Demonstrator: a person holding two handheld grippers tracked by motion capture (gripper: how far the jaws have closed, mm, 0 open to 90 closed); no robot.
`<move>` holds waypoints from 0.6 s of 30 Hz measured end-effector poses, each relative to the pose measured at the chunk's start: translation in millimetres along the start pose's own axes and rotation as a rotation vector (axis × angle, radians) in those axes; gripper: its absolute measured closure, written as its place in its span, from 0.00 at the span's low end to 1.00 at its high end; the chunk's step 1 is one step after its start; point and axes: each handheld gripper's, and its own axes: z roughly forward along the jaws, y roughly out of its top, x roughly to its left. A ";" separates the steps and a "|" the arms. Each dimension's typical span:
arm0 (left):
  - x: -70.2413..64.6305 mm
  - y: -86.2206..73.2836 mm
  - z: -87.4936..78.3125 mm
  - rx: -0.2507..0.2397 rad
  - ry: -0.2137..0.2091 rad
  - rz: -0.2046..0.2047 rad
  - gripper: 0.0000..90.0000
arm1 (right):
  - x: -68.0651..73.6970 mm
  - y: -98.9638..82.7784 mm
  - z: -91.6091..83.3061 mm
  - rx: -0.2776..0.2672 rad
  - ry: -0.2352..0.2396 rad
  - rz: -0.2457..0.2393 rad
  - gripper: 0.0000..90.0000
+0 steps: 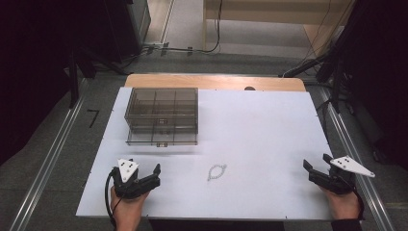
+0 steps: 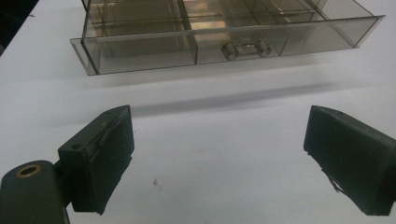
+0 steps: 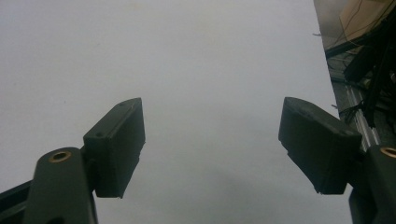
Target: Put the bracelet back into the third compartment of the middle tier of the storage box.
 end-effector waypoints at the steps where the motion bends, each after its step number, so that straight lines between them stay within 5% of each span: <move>1: -1.0 0.0 0.2 0.002 0.000 0.003 0.10 | 0.0 0.0 0.1 0.001 0.000 -0.001 0.23; 18: -9.1 -0.9 2.5 0.014 -0.027 0.015 0.10 | 0.6 0.2 0.6 0.001 0.002 -0.003 0.23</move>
